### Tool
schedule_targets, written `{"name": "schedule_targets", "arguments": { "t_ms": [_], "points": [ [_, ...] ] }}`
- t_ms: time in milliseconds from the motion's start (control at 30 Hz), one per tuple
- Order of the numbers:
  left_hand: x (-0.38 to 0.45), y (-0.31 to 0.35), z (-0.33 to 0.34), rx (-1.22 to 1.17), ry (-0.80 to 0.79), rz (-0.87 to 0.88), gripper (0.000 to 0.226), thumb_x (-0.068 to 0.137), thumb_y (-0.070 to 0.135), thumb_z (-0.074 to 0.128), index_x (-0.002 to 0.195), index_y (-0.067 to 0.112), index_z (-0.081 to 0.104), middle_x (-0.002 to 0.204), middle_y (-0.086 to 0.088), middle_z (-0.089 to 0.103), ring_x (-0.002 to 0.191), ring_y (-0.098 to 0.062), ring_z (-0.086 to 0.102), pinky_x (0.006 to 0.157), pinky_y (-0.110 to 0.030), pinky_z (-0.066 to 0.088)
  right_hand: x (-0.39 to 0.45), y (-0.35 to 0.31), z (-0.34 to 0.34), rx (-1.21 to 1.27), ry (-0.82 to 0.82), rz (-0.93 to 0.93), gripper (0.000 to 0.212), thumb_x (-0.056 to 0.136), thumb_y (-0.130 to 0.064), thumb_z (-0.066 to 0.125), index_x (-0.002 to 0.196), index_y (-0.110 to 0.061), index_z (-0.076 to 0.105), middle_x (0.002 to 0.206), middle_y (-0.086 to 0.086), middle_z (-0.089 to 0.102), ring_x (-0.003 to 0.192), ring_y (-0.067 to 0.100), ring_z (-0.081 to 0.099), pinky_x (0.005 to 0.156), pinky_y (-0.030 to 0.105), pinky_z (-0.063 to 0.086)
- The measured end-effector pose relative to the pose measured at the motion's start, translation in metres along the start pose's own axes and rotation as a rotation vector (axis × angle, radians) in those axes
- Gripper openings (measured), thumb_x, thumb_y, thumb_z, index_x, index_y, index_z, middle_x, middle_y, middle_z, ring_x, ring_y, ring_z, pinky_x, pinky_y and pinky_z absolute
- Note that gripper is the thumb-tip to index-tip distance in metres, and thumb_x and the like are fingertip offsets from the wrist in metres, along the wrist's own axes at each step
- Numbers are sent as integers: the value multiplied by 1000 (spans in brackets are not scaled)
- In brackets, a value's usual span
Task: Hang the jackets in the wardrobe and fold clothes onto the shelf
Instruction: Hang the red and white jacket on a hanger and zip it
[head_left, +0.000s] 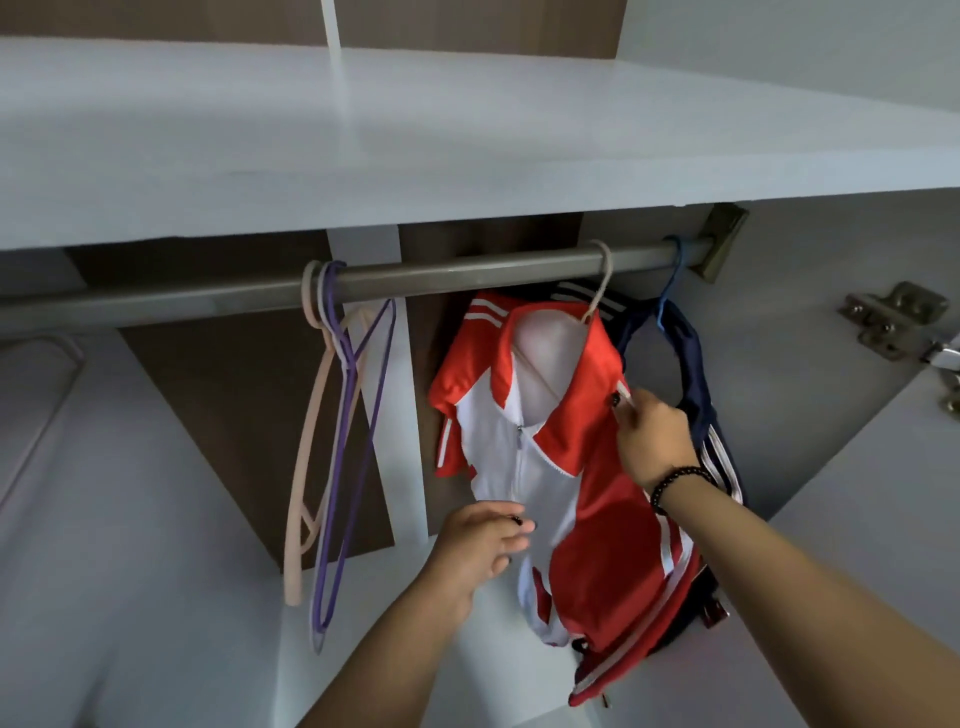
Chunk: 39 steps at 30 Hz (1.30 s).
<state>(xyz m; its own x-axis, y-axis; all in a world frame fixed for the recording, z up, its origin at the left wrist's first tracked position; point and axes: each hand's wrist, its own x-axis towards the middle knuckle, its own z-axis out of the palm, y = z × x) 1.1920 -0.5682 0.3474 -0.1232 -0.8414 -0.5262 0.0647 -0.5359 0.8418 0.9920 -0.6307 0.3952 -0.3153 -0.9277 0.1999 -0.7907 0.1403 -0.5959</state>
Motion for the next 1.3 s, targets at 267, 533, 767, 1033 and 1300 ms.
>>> {"name": "schedule_targets", "arguments": {
  "t_ms": [267, 533, 767, 1033, 1300],
  "points": [
    [-21, -6, 10, 19, 90, -13, 12, 88, 12, 66, 99, 16, 71, 96, -2, 75, 88, -12, 71, 64, -17, 51, 11, 27, -36, 22, 38, 114, 38, 97, -19, 47, 61, -14, 37, 80, 28, 56, 72, 38, 53, 62, 35, 36],
    [-54, -2, 42, 93, 88, 58, 15, 94, 7, 58, 94, 16, 69, 88, 1, 73, 77, -7, 68, 62, -16, 45, -21, 35, -55, 55, -56, -2, 10, 91, -22, 56, 86, -13, 61, 89, 15, 66, 85, 32, 59, 67, 25, 36],
    [-72, -7, 59, 363, 69, 140, 17, 91, 7, 57, 103, 13, 68, 102, -4, 71, 78, -7, 66, 59, -7, 47, -71, 56, -63, 33, -180, -52, 5, 91, -20, 53, 90, -19, 57, 81, 7, 66, 69, 19, 59, 64, 26, 47],
    [-88, -10, 60, 938, -13, 371, 21, 90, 9, 55, 107, 13, 66, 109, -2, 67, 101, -16, 63, 87, -25, 51, -130, 69, -72, -105, -354, -144, 14, 89, -23, 54, 100, -15, 57, 83, 0, 61, 77, 15, 59, 72, 29, 53],
    [-126, -19, 49, 1428, -154, 483, 27, 86, 11, 54, 112, 15, 62, 113, -3, 64, 102, -24, 61, 90, -39, 54, -209, 63, -88, -201, -486, -106, 52, 90, -30, 59, 137, -19, 41, 130, 3, 48, 117, 19, 50, 96, 21, 41]
  ]
}}
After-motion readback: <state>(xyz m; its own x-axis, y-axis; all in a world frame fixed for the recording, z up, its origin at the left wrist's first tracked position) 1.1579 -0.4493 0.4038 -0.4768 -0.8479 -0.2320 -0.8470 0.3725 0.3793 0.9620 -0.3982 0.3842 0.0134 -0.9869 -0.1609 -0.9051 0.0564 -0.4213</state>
